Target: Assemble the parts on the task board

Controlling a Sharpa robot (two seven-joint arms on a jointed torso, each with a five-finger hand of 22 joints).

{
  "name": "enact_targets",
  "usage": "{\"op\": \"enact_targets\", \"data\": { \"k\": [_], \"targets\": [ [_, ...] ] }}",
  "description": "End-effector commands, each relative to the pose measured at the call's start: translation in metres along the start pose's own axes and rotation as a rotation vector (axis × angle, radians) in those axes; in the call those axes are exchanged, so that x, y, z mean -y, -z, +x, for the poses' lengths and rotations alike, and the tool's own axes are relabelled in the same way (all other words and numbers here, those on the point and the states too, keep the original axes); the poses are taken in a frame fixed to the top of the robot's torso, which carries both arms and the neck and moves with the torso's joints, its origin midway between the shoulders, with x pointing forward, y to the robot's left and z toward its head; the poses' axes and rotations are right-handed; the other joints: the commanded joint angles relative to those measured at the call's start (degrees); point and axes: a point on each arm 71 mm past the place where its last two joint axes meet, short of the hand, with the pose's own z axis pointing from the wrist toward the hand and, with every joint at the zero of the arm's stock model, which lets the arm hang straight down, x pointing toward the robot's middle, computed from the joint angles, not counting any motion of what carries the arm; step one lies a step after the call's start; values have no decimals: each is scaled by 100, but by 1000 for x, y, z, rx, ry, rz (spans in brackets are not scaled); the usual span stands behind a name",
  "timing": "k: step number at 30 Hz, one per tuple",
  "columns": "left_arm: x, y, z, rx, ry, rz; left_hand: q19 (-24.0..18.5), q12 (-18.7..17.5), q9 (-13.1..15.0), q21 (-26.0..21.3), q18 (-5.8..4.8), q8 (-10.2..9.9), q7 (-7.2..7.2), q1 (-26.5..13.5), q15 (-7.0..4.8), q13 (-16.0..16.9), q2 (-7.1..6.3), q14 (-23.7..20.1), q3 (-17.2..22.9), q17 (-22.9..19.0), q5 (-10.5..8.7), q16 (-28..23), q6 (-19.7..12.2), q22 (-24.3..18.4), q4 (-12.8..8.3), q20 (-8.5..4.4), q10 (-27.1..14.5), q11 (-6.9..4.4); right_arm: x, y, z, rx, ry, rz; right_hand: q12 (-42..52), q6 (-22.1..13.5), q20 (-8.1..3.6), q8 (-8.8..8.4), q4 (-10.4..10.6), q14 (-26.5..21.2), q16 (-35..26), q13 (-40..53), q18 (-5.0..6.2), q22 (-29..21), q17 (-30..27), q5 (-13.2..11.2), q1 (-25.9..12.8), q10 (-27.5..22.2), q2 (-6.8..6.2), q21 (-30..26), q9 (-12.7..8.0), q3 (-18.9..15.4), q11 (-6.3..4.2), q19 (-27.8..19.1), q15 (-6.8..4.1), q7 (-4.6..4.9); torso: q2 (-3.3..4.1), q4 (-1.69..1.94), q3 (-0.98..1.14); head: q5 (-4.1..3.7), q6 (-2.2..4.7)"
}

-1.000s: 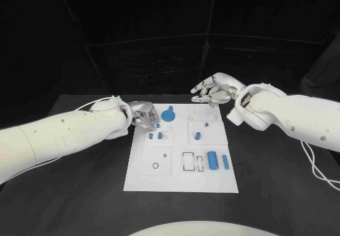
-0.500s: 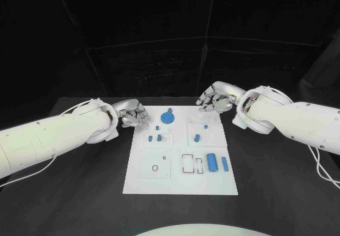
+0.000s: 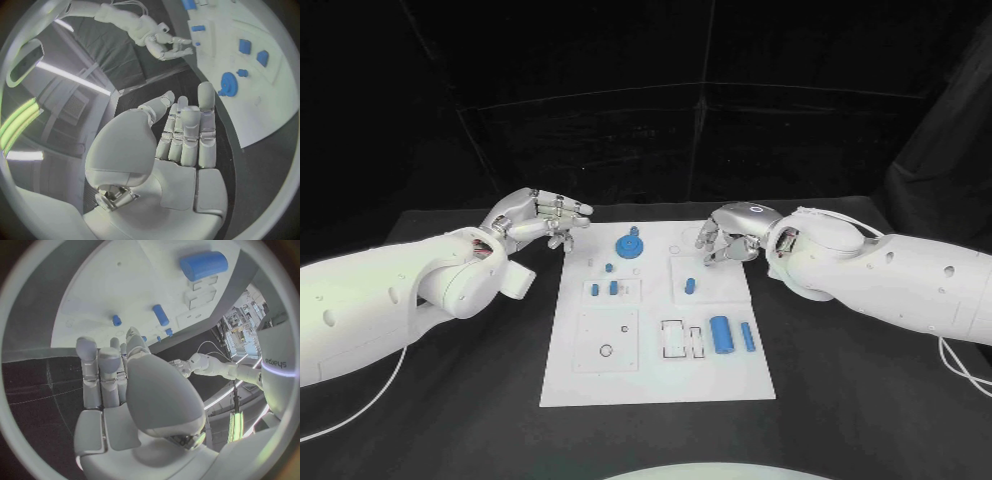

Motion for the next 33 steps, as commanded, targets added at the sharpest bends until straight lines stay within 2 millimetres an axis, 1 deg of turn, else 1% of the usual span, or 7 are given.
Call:
{"op": "enact_targets", "data": {
  "k": [1, 8, 16, 22, 24, 29, 33],
  "targets": [
    [7, 5, -4, 75, 286, 83, -68, 57, -8, -59, 68, 1, -19, -61, 7, 20, 14, -73, -60, -112, -13, -79, 20, -36, 5, 2, -80, 2, 0, 0, 4, 13, 122, 15, -138, -136, 38, -103, 24, 36, 65, -143, -42, 95, 60, -34, -11, -137, -77, 73, -8, 35, 47, 73, 29, 47, 4, 12, -1, -13, 7],
    [9, 11, 2, 73, 323, 88, -84, 115, -16, -124, 67, -12, -3, -21, 15, 50, 62, -145, -95, -225, -12, -150, 12, -83, -14, 6, -153, 14, -1, -1, 10, 1, 131, 21, -234, -166, 86, -163, 17, 38, 111, -306, -51, 164, 103, -40, -41, -189, -124, 128, 4, 75, 119, 110, 77, 139, 8, 17, -5, 0, -11],
    [9, 15, 0, 88, 323, 84, -85, 134, -16, -140, 66, -14, 3, -13, 18, 59, 71, -163, -106, -257, -12, -168, 12, -95, -19, 8, -170, 18, -2, -1, 13, -24, 130, 19, -255, -119, 105, -162, 9, 51, 185, -382, -68, 276, 172, -44, -30, -168, -95, 209, 15, 138, 131, 174, 89, 152, 9, 2, 4, 21, -39],
    [8, 15, -2, 93, 321, 79, -82, 169, -22, -169, 65, -31, 27, 12, 27, 76, 98, -183, -119, -292, -11, -183, -12, -118, -33, 13, -210, 32, -3, -3, 17, -74, 119, 20, -367, 97, 66, -147, -55, 65, 325, -651, -97, 501, 297, -748, 290, 40, 220, 391, 23, 759, 83, 276, 38, 83, 10, 9, 6, 7, -69],
    [8, 15, -2, 93, 321, 78, -81, 175, -22, -173, 65, -32, 29, 21, 28, 79, 105, -186, -117, -298, -11, -186, -13, -121, -38, 14, -217, 34, -3, -4, 18, -88, 116, 19, -398, 138, 53, -148, -67, 80, 373, -706, -112, 592, 338, -763, 327, 92, 248, 460, 23, 918, 73, 316, 40, 74, 8, 8, 5, 8, -75],
    [8, 15, -2, 91, 319, 76, -80, 192, -21, -186, 65, -32, 31, 44, 31, 86, 125, -203, -115, -329, -11, -201, -12, -131, -52, 16, -237, 37, -4, -5, 20, -116, 112, 19, -471, 269, 28, -143, -102, 146, 575, -832, -176, 946, 499, -756, 294, 275, 165, 729, 27, 1306, 46, 496, 25, 49, 4, 7, 5, 9, -96],
    [8, 15, -1, 76, 326, 77, -82, 203, -20, -195, 65, -31, 33, 56, 33, 91, 130, -226, -117, -372, -11, -227, -9, -138, -62, 17, -253, 40, -4, -5, 21, -132, 112, 28, -587, 358, 23, -178, -129, 154, 711, -933, -203, 1140, 584, -752, 96, 435, -59, 890, 21, 1788, 30, 556, 12, 38, 4, 7, 4, 9, -96]
  ]
}}
